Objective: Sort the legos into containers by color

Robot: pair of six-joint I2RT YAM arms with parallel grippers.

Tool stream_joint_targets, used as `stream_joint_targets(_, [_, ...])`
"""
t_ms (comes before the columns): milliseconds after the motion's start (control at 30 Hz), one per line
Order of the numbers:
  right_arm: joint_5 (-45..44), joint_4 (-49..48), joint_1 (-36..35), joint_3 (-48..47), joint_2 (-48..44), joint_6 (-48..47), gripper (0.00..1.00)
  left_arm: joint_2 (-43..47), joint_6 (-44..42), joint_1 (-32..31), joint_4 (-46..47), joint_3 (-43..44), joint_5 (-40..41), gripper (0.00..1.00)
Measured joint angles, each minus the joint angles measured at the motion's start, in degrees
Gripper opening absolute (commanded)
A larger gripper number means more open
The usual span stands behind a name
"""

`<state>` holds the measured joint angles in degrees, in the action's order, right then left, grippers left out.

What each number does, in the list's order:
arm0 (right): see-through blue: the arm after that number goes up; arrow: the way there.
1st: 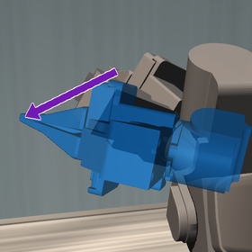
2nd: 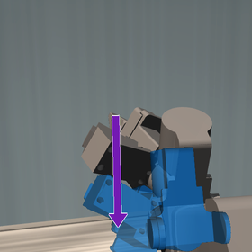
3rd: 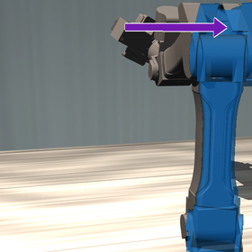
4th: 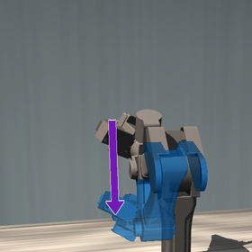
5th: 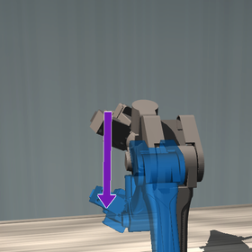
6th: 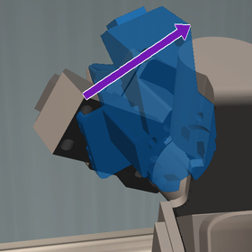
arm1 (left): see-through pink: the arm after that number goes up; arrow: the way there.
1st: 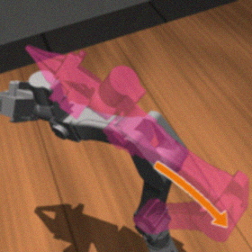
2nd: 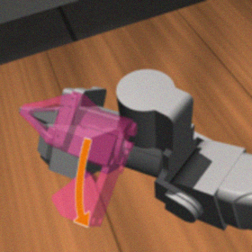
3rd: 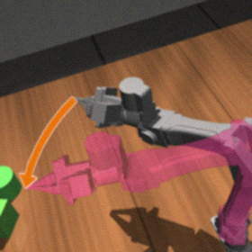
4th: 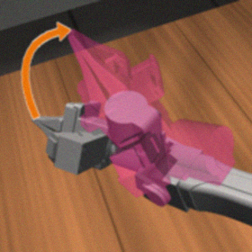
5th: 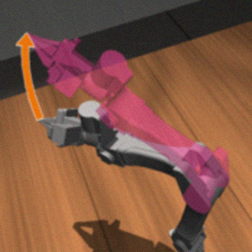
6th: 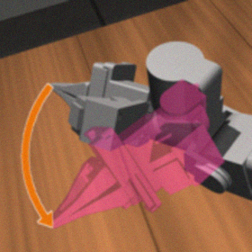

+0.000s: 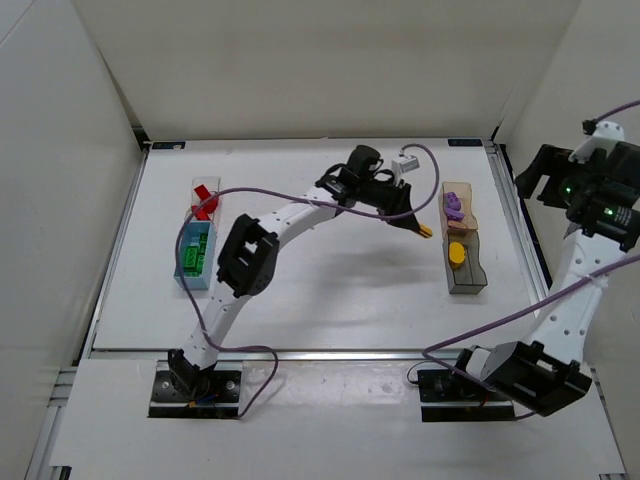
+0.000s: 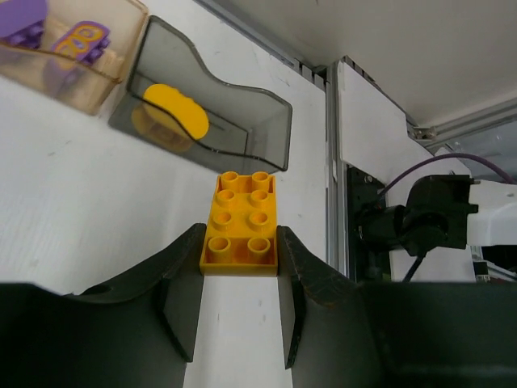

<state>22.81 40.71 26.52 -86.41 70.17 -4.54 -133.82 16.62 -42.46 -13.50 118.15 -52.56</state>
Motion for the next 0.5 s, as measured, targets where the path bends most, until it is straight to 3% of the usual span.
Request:
stream_joint_targets(267, [2.99,9.05,9.88,1.88,-7.17,-2.27,0.85,-15.06,1.95,-6.88,2.67,14.84,-1.53,0.22])
stream_joint_targets(500, [6.54,14.75,11.23,1.88,-10.56,-3.45,0.85,-19.61,2.95,-11.41,6.34,22.43,-0.61,0.25])
